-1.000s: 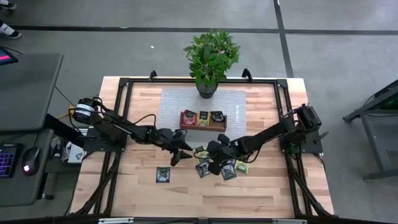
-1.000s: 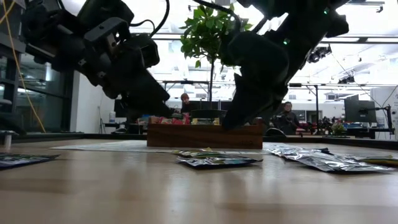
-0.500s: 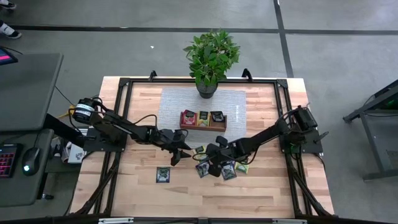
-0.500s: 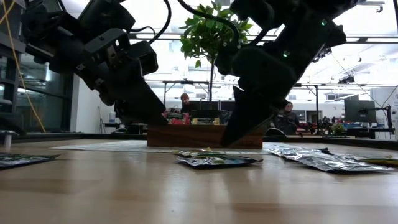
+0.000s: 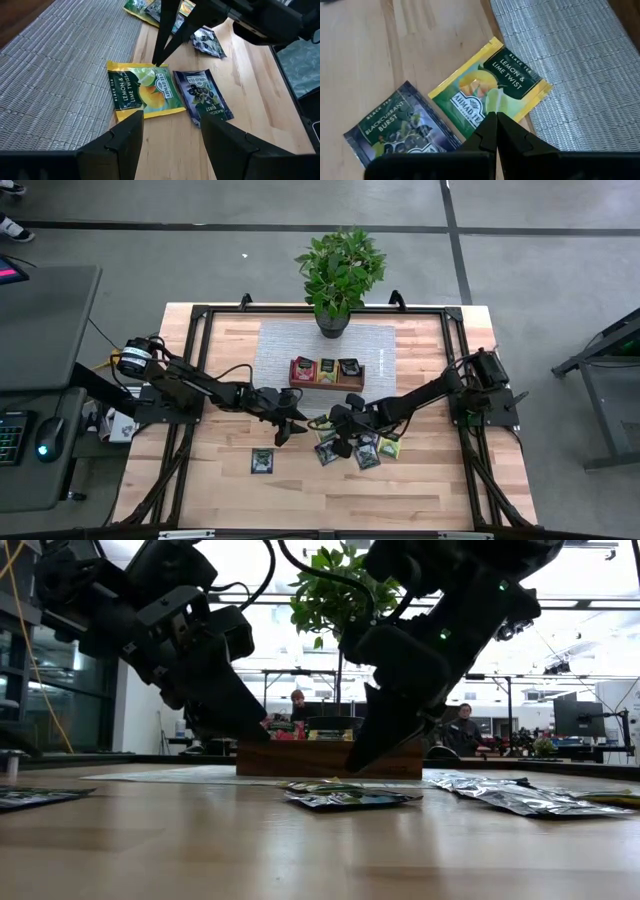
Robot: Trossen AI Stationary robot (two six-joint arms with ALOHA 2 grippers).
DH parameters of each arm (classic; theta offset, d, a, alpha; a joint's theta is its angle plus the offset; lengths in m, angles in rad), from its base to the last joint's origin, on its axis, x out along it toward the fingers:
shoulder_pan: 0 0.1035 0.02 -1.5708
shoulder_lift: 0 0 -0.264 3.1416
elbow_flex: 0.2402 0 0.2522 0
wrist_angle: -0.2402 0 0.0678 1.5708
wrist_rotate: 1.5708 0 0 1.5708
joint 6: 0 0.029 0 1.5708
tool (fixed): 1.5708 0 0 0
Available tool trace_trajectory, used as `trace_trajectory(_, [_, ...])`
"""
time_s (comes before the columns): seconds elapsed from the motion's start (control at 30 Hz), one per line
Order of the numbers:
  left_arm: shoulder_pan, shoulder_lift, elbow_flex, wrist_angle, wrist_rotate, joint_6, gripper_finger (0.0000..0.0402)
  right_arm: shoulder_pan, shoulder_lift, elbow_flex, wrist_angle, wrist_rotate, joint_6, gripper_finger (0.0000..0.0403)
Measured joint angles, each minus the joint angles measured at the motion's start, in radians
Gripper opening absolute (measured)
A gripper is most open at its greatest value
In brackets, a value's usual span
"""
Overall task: Pick & Place Tea
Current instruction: Put the yellow tea bag into the middle section of the wooden organizer
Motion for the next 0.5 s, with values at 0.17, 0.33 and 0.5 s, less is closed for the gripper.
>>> trace_trajectory(0.17, [0.0, 0.0, 0.0, -0.034, -0.017, -0.002, 0.0195, 0.01, 0.011, 0.0, 0.013, -0.008, 0.003, 0.0])
trace_trajectory(0.33, [0.0, 0.0, -0.001, -0.045, -0.027, -0.015, 0.0195, 0.014, 0.037, 0.001, 0.023, -0.028, 0.024, 0.0])
trace_trajectory(0.5, [0.0, 0.0, -0.001, -0.055, -0.037, -0.039, 0.0195, 0.014, 0.069, 0.005, 0.05, -0.044, 0.062, 0.0])
